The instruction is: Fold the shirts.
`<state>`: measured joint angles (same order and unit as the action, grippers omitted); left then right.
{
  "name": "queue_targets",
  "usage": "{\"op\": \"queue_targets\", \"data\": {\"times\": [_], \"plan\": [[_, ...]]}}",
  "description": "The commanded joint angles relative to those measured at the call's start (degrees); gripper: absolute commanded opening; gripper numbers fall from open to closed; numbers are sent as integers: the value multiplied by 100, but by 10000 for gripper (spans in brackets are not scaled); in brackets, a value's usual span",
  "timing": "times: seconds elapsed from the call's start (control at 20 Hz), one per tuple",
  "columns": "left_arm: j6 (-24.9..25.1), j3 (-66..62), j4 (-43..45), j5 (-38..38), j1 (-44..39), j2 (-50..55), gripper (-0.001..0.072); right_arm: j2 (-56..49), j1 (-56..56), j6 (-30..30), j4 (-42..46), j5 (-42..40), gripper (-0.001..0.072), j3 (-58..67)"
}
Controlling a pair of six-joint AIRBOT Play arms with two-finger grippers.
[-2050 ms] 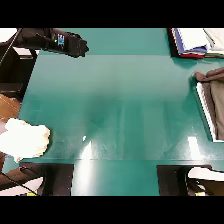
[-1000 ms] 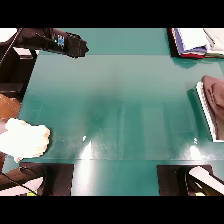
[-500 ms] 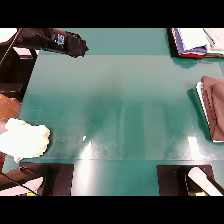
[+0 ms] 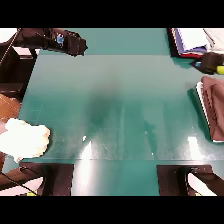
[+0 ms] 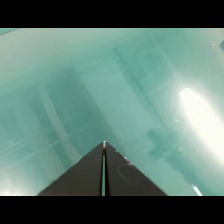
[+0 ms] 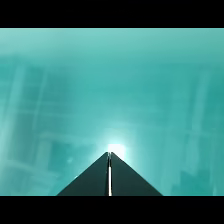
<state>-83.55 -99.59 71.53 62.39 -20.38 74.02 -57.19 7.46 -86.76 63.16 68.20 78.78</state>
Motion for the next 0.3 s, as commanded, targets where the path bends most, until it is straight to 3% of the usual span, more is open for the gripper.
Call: {"op": "queue_targets", "data": {"times": [0.0, 0.25], "plan": [[-2, 0, 7, -4, -4, 2, 27, 4, 719, 85, -2, -177, 21, 15], [-2, 0, 4, -4, -4, 2, 27, 4, 721, 85, -7, -160, 21, 15]]}}
